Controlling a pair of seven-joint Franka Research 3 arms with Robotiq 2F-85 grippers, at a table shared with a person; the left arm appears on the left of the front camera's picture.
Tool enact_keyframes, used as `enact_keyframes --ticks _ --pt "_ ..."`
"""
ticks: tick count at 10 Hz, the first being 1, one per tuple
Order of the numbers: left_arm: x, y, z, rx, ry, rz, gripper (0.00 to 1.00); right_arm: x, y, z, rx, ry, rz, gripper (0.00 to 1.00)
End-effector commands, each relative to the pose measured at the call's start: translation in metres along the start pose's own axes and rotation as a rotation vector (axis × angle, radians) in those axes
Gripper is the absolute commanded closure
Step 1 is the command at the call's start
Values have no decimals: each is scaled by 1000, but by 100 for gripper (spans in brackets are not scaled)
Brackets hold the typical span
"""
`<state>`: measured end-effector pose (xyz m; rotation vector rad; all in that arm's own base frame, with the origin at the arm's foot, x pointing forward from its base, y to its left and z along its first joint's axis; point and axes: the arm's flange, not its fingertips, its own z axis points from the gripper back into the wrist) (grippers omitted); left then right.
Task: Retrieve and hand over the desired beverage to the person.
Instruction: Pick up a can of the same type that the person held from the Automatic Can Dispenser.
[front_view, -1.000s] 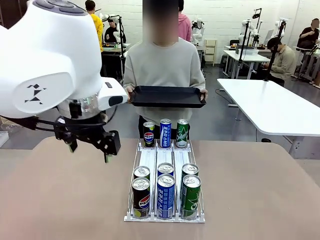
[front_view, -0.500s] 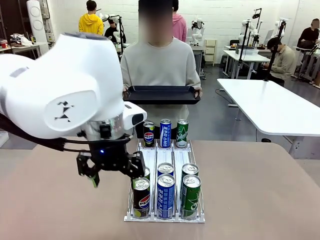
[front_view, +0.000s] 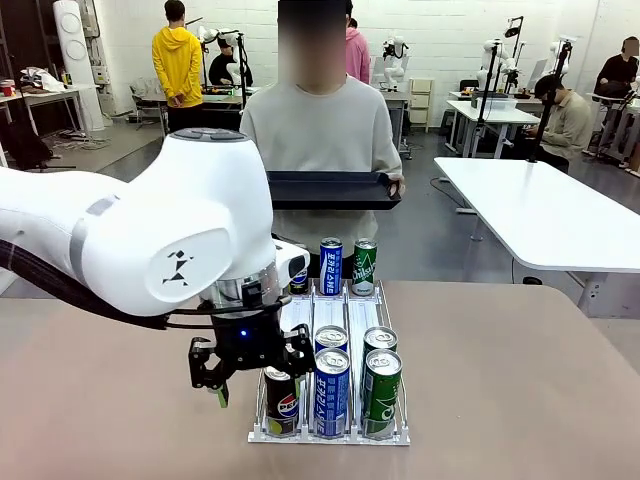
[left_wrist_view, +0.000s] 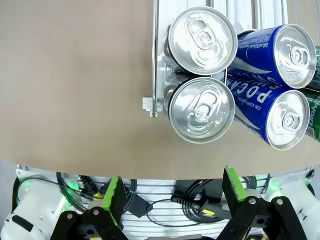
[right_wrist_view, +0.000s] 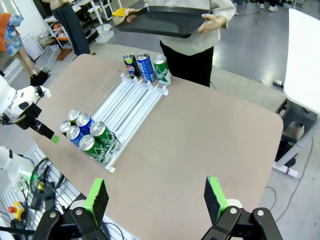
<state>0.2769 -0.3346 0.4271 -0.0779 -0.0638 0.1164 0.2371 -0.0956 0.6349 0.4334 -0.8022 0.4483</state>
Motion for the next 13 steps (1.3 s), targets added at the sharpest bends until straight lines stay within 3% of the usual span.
enact_keyframes --ticks 1,6,13 --pt "3 -11 -1 16 -41 -26 0 0 0 -2 19 -5 4 0" --pt "13 -29 -11 32 -64 -199 0 0 0 -2 19 -5 4 0" --pt "21 -20 -9 52 -83 -234 0 0 0 -2 19 -5 4 0"
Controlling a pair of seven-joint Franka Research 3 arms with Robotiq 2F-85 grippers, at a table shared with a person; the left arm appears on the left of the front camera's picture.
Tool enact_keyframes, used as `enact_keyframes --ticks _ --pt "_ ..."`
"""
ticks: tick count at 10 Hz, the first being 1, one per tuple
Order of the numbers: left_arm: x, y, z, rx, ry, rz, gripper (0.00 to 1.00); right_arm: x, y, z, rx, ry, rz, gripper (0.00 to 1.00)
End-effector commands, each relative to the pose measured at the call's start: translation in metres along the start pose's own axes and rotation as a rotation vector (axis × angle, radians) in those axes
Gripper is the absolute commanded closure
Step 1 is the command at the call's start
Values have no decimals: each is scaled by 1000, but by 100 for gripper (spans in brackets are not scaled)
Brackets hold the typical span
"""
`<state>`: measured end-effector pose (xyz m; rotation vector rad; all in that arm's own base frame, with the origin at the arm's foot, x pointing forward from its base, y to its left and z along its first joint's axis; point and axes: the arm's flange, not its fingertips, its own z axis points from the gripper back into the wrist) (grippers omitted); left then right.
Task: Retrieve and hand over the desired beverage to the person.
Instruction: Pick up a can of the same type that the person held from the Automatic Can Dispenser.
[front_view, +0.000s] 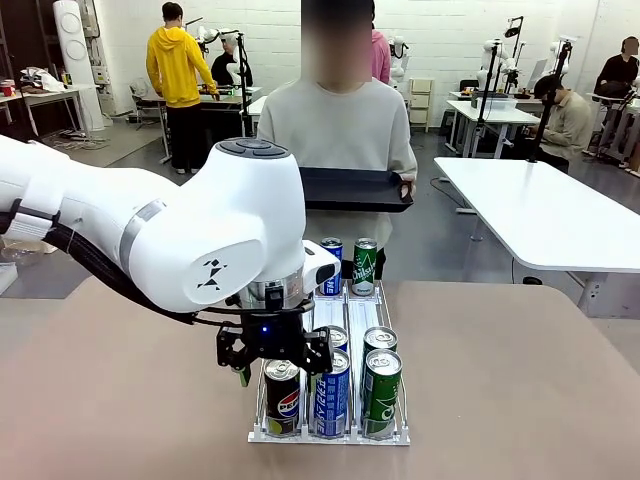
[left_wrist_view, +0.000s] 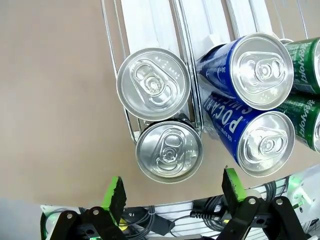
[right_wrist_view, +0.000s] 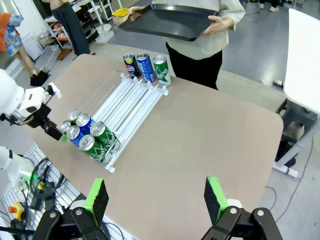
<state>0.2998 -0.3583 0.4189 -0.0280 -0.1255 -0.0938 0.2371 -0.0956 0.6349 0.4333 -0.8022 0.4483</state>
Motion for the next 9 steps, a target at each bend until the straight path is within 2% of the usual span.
enact_keyframes --ticks 1,9 --pt "3 9 3 20 -29 -18 0 0 0 -2 19 -5 4 0" --pt "20 17 -10 20 -24 26 0 0 0 -2 19 -5 4 0"
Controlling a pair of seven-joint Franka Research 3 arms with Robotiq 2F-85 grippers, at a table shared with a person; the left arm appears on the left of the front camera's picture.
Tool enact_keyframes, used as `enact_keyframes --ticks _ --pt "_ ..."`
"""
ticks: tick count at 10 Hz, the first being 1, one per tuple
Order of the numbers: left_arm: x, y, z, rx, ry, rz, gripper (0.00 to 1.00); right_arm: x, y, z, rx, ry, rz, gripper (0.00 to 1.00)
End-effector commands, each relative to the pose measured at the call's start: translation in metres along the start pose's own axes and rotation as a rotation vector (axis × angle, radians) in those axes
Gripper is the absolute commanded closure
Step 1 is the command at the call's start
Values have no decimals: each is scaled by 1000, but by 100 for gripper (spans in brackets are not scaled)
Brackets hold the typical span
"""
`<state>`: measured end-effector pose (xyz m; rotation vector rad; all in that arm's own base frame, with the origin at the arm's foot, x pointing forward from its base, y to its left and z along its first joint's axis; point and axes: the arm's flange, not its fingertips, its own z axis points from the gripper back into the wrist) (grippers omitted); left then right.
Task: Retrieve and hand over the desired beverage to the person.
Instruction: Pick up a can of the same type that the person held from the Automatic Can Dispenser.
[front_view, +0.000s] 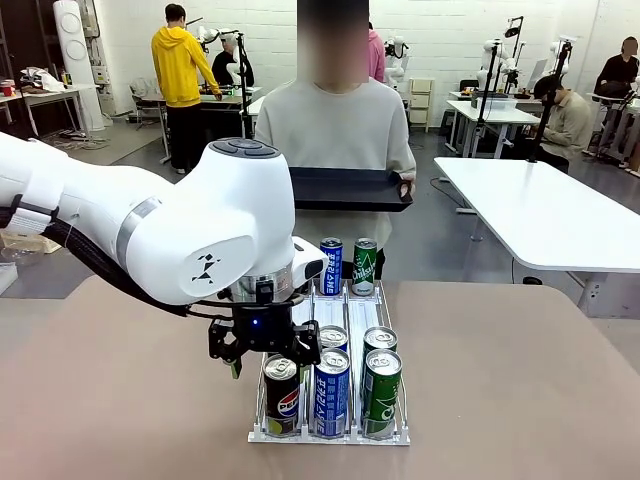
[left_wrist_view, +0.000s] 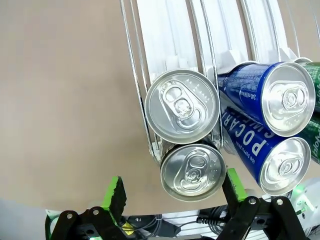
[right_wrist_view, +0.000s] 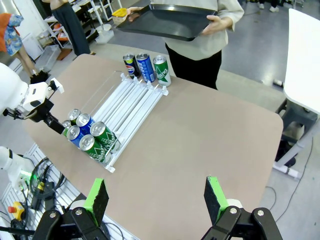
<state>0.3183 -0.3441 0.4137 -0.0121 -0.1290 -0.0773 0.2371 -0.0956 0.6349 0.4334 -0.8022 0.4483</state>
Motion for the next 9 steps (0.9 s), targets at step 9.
enact_keyframes --ticks 9 --pt "12 -3 -10 -37 -3 40 0 0 0 -2 19 -5 4 0"
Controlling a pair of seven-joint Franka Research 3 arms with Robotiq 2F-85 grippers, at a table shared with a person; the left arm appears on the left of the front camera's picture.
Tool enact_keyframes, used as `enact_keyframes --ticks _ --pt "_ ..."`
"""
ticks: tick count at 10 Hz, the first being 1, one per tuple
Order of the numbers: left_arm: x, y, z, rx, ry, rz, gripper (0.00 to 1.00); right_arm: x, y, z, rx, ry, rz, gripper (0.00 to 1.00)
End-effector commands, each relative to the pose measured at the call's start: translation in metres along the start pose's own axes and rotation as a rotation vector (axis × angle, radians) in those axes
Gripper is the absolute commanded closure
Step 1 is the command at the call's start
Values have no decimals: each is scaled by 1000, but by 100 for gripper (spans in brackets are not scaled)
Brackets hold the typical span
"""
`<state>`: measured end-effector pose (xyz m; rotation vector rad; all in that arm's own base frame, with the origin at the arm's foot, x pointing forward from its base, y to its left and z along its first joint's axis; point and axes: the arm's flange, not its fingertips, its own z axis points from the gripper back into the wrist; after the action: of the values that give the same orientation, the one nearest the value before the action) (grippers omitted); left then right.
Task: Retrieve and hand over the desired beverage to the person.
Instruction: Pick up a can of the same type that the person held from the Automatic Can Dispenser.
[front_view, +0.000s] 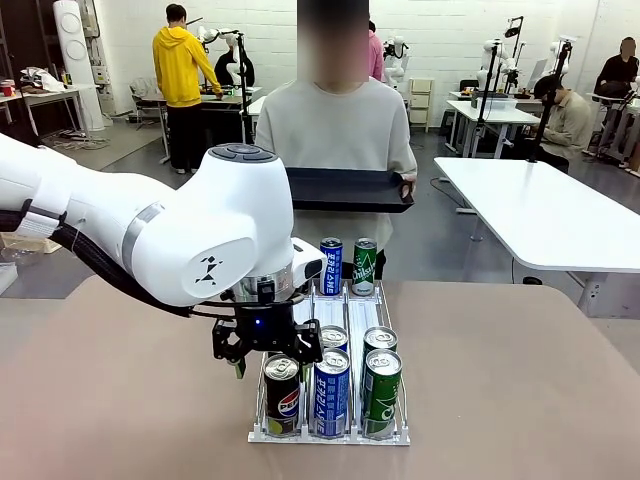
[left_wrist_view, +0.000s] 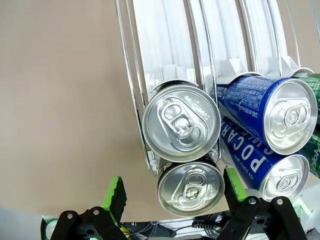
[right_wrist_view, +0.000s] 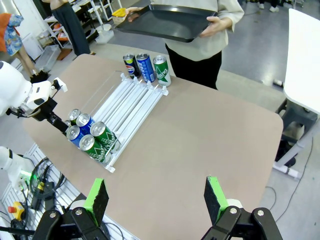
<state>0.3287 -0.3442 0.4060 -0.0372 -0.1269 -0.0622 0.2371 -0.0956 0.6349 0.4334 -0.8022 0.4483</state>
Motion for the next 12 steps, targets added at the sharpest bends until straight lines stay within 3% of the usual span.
enact_keyframes --ticks 1,2,3,4,5,7,8,9,12 --pt "4 -3 -3 -17 2 29 0 0 0 -2 19 -5 4 0" --pt "5 -3 -4 -25 2 30 15 0 0 -2 19 -5 4 0" --pt "5 -4 -4 -31 8 31 58 0 0 -2 19 -5 4 0" --pt "6 -4 -3 -36 18 36 73 0 0 -2 19 -5 4 0" --pt "7 -4 -3 -48 46 54 100 0 0 -2 19 -5 4 0" --pt "9 -4 -3 -50 78 76 100 0 0 -2 19 -5 4 0" --pt "9 -4 -3 -54 90 81 93 0 0 -2 19 -5 4 0" --pt "9 -4 -2 -52 94 78 100 0 0 -2 19 -5 4 0" --pt "9 -7 7 8 99 33 98 0 0 -2 19 -5 4 0"
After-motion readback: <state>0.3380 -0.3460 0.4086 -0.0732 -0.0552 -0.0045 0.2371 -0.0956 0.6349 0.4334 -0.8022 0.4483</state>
